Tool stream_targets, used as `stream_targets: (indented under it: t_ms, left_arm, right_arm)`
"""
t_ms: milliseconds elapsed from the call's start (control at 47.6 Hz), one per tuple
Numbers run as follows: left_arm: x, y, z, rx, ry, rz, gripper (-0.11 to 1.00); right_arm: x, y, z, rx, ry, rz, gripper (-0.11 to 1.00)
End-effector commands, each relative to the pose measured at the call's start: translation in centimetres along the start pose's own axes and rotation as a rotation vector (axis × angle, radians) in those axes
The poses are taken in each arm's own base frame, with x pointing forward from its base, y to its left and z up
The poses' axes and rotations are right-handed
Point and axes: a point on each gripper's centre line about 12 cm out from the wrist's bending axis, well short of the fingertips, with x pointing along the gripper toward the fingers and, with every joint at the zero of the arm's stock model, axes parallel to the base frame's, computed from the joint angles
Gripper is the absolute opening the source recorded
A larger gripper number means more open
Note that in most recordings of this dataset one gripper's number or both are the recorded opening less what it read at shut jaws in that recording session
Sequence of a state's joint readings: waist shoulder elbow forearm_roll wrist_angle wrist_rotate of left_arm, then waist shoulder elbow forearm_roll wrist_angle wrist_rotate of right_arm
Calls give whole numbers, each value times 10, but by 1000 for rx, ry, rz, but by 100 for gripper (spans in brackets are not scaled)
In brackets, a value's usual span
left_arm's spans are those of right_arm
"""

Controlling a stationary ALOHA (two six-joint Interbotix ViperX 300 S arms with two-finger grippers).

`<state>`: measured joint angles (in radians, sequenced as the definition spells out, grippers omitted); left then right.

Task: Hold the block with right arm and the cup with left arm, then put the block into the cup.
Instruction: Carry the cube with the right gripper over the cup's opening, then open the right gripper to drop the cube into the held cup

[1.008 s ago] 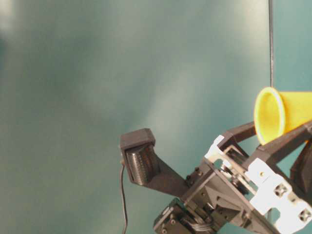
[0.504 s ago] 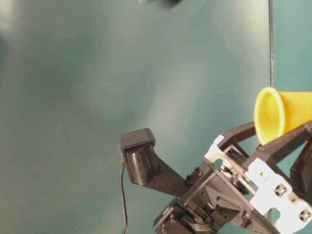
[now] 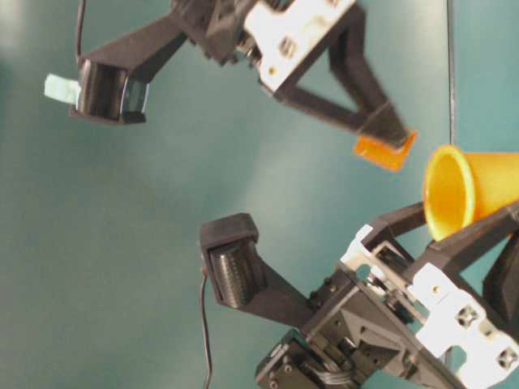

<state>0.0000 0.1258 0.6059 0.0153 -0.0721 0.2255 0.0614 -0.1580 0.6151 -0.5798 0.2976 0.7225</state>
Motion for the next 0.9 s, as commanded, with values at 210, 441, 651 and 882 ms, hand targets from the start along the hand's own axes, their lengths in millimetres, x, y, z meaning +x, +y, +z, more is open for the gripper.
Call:
stream_targets:
  t_ms: [210,441,651,882]
  left_arm:
    - [-3,4,15,-69,-47,10,68]
    - [-4,5,16,-74,-49,11,68]
    - [-3,4,16,-74,-48,10,68]
    - [-3,4,15,-74,-47,10,68]
  right_arm:
    - [2,2,29,-11,-95,28,38]
    - [5,3,33,-11,-99,30,38]
    - [4,5,33,-13,-100,35,38]
    - [4,10,34,-19,-112,53,41]
